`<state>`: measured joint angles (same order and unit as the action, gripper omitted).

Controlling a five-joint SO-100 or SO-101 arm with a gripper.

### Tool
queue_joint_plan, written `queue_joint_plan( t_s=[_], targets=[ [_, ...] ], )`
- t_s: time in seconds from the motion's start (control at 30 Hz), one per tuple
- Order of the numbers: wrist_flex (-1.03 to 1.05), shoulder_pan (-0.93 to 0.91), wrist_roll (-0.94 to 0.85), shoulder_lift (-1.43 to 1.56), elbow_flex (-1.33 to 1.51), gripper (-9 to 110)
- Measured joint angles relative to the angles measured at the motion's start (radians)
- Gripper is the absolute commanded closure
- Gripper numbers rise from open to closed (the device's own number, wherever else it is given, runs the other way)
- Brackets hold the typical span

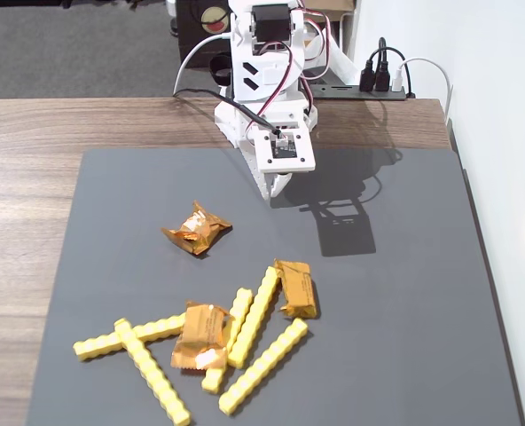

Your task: Grab a fry

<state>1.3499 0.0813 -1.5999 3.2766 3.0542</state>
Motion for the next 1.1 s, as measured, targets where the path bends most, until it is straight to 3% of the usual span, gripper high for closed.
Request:
queue_joint_plan(
  t_s=[0.53, 1.1],
  targets=[
    [-0.081, 0.0, 0.249, -0.5, -0.345, 101],
    [-0.092, 0.012, 0.535, -1.223, -0.96, 101]
  ],
)
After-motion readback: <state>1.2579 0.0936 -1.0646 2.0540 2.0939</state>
